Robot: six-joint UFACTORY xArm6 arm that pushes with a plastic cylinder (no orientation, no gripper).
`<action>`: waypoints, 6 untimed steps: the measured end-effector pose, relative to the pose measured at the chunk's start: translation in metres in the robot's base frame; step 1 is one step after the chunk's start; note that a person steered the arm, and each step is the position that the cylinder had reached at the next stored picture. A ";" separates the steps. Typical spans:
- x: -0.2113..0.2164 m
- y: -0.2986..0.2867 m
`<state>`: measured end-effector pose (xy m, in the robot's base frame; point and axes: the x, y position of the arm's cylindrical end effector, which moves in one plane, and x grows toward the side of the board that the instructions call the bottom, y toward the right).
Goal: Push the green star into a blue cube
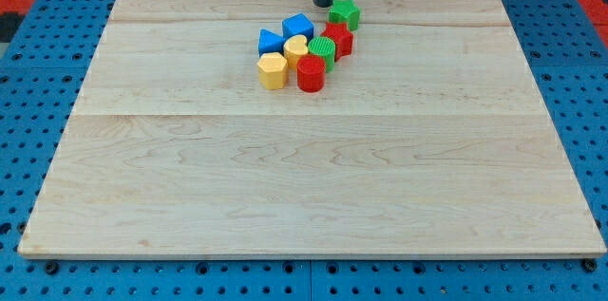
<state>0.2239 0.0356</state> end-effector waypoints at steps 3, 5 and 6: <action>0.023 0.051; 0.042 -0.011; 0.042 -0.016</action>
